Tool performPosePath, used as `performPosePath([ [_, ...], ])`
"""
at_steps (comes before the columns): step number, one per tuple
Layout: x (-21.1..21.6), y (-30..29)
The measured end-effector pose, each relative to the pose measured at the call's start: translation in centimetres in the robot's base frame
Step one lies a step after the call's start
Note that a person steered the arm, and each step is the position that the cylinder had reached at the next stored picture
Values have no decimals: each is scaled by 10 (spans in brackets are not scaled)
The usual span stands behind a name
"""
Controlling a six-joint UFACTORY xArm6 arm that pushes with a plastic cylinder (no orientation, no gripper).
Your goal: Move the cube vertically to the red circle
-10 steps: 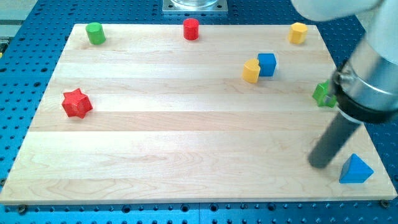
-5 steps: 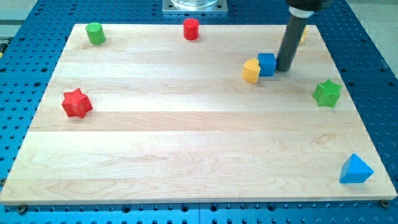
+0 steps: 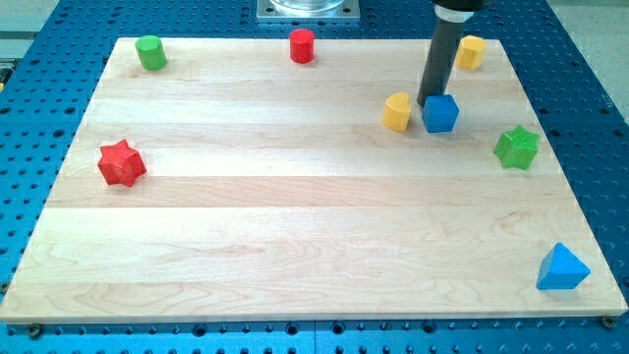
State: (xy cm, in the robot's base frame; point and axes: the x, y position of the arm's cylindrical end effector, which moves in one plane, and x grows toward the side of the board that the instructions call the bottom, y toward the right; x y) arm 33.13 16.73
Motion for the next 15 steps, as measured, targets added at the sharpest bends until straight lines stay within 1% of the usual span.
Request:
performPosePath([
  [2,4,4],
  [4,59,22],
  [6,116,17],
  [8,186,9],
  [9,200,3],
  [11,201,-36],
  [13,201,-107],
  [14,199,-123],
  [15,178,-123],
])
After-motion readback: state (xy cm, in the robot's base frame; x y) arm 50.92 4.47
